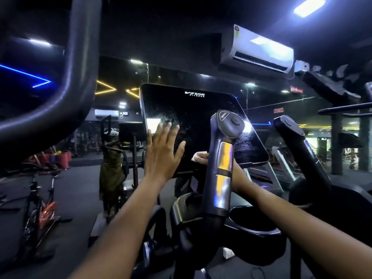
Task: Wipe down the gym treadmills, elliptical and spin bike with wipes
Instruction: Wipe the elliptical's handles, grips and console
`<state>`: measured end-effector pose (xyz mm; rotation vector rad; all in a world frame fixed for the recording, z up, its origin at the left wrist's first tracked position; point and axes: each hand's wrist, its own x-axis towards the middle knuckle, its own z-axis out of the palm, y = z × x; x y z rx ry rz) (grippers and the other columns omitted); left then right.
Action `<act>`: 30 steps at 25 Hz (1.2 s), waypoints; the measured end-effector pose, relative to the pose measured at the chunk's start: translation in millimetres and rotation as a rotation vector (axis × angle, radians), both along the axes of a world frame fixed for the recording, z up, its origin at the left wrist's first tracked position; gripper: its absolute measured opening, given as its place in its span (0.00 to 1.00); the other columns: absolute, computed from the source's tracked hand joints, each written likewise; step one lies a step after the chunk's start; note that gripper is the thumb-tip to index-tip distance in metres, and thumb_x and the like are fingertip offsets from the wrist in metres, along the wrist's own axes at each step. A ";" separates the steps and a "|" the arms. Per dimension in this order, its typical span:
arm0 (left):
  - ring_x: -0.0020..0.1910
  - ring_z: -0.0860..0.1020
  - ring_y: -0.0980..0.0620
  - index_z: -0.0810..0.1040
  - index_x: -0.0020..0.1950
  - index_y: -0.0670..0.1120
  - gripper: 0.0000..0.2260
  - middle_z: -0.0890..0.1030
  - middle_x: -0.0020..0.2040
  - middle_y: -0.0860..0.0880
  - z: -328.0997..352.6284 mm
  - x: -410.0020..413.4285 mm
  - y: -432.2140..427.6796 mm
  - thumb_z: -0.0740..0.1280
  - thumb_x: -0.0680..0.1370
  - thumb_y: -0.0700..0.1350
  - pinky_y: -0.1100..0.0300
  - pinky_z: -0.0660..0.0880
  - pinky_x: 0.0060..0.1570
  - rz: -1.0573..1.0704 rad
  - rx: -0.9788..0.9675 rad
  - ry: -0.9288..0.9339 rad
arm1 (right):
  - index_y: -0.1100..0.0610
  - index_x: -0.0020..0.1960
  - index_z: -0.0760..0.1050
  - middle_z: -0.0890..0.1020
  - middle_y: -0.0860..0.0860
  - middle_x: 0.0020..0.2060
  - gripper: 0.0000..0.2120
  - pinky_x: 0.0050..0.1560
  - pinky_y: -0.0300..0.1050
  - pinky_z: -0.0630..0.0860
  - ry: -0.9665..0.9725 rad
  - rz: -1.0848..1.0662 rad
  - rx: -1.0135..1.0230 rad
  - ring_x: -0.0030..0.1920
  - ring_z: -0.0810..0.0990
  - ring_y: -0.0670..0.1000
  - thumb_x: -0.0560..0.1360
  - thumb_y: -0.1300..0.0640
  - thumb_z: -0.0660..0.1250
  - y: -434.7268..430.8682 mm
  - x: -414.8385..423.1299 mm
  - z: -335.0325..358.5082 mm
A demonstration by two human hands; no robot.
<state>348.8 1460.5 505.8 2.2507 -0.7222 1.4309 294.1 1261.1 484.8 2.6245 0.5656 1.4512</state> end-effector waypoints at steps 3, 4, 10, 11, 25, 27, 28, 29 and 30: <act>0.77 0.49 0.47 0.56 0.77 0.48 0.35 0.53 0.78 0.46 -2.7 5.3 2.7 0.42 0.75 0.64 0.48 0.43 0.75 -0.098 -0.291 0.064 | 0.68 0.38 0.77 0.81 0.61 0.38 0.12 0.45 0.55 0.77 0.170 0.059 0.214 0.40 0.80 0.58 0.70 0.58 0.62 -0.6 -18.2 17.6; 0.77 0.48 0.46 0.54 0.78 0.49 0.36 0.51 0.79 0.46 -1.6 5.5 2.2 0.42 0.74 0.65 0.48 0.47 0.75 -0.148 -0.378 0.117 | 0.65 0.32 0.73 0.77 0.58 0.31 0.09 0.42 0.50 0.76 0.089 0.101 0.337 0.35 0.78 0.53 0.70 0.63 0.63 -0.3 -12.5 31.4; 0.77 0.51 0.50 0.47 0.78 0.54 0.29 0.48 0.79 0.49 3.5 9.2 0.6 0.52 0.80 0.59 0.54 0.55 0.71 -0.383 -0.631 0.331 | 0.62 0.50 0.83 0.84 0.57 0.48 0.10 0.49 0.32 0.72 -0.096 0.145 0.556 0.48 0.81 0.52 0.72 0.63 0.65 28.3 71.5 122.9; 0.77 0.51 0.51 0.48 0.78 0.54 0.30 0.49 0.79 0.49 2.8 9.8 1.5 0.51 0.78 0.60 0.55 0.55 0.71 -0.413 -0.648 0.321 | 0.60 0.52 0.82 0.83 0.56 0.50 0.11 0.51 0.31 0.69 -0.089 0.107 0.455 0.51 0.81 0.53 0.71 0.64 0.67 37.3 75.9 127.6; 0.76 0.53 0.52 0.50 0.78 0.56 0.33 0.54 0.78 0.51 0.5 19.9 0.9 0.50 0.74 0.65 0.54 0.52 0.72 -0.530 -0.814 0.404 | 0.42 0.60 0.72 0.74 0.41 0.52 0.21 0.64 0.31 0.61 0.034 0.267 -0.172 0.54 0.71 0.42 0.77 0.65 0.56 40.6 33.1 108.7; 0.76 0.54 0.53 0.51 0.78 0.57 0.35 0.54 0.78 0.52 1.2 21.4 0.7 0.50 0.72 0.67 0.57 0.53 0.69 -0.558 -0.827 0.401 | 0.67 0.54 0.78 0.80 0.56 0.47 0.14 0.63 0.29 0.64 -0.218 0.240 0.215 0.58 0.65 0.64 0.72 0.68 0.59 51.1 55.5 135.9; 0.76 0.55 0.53 0.51 0.77 0.57 0.35 0.54 0.78 0.52 1.7 21.7 0.2 0.51 0.73 0.69 0.59 0.54 0.67 -0.567 -0.833 0.402 | 0.67 0.53 0.79 0.82 0.57 0.46 0.12 0.60 0.32 0.68 -0.264 0.193 0.314 0.52 0.78 0.65 0.72 0.68 0.62 54.5 71.4 139.3; 0.76 0.55 0.53 0.51 0.77 0.58 0.35 0.55 0.78 0.52 1.2 22.6 -0.4 0.51 0.74 0.70 0.60 0.54 0.64 -0.576 -0.841 0.401 | 0.63 0.53 0.81 0.83 0.55 0.48 0.11 0.58 0.40 0.73 -0.196 0.130 0.344 0.52 0.80 0.61 0.73 0.66 0.65 59.6 81.7 138.3; 0.76 0.56 0.52 0.51 0.77 0.58 0.35 0.55 0.78 0.52 0.9 23.0 -0.7 0.51 0.73 0.71 0.60 0.54 0.64 -0.579 -0.848 0.394 | 0.59 0.53 0.82 0.83 0.54 0.49 0.10 0.55 0.46 0.76 -0.139 0.126 0.335 0.52 0.81 0.58 0.73 0.63 0.67 63.3 94.2 133.7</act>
